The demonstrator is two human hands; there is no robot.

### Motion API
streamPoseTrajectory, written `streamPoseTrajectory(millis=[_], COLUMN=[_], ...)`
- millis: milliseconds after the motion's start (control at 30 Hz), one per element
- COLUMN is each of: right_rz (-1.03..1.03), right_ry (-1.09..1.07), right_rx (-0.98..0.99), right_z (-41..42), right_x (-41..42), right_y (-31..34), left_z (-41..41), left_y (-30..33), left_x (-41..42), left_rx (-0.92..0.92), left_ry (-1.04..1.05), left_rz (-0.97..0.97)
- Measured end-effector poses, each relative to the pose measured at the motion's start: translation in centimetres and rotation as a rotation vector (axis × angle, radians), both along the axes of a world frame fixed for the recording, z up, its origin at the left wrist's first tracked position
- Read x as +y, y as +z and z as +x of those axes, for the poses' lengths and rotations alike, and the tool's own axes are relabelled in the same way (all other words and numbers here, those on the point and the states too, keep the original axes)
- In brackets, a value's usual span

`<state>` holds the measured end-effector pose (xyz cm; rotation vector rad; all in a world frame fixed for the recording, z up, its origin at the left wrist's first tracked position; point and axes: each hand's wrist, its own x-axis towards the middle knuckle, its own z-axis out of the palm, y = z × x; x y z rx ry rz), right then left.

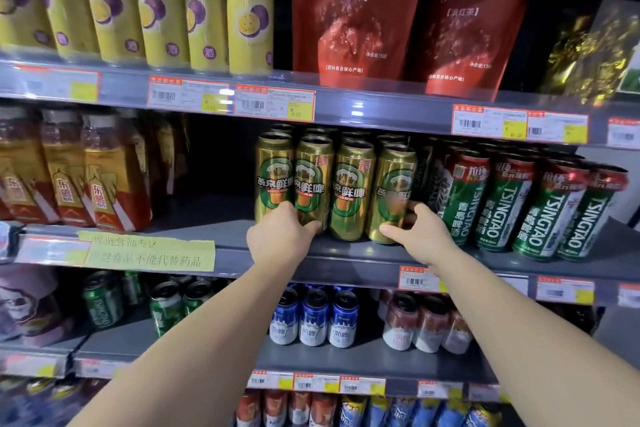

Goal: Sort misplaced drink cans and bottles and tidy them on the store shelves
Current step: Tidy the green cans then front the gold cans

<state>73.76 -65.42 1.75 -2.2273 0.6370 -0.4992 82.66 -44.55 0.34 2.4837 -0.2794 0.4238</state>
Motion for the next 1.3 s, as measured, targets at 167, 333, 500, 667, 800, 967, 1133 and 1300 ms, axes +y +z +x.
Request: streamPoseTrajectory(millis=[167,333,500,667,800,967,1133,1300], right_rz=[0.031,-0.033,-0.107,-0.357,-0.311,-0.260,-0.264,-0.270], right_ry=[-0.012,-0.060,-0.142,-0.193,-0.262,-0.406,-0.386,-0.312], right_rx=[-0.046,-0.037,-0.131,-0.052,-0.089,-0.120,-0.083,-0.047], right_z=[-0.1,-0.3,-2.0,-4.9,-7.4,-11.0,-12.8,-11.4], right_x=[0.5,1.3,2.0,-0.6,-4.5,-9.3,-12.4,-12.9], right_y=[0.0,-0.2,-1.3,-2.0,-1.5,-1.5,-1.8,-1.1], left_z=[-0.1,-0.1,-1.9,-4.4,-5.7,-8.7,-8.7,-7.6], left_y=[-0.1,0.2,0.1,0.2,0.7,1.1,1.4,1.9], left_x=[-0.8,-0.7,-1.9,-6.4,-9.4,-14.8,-19.3,-20.7], left_rx=[-0.005,0.002,-0.088,-0.133,-0.140,0.092,0.285,0.320], left_ry=[-0.019,-0.046,-0.283,-0.525,-0.478,-0.575,-0.459,-0.434], left_rz=[0.000,-0.013,-0.092,-0.038,-0.078,-0.230,-0.203,-0.135])
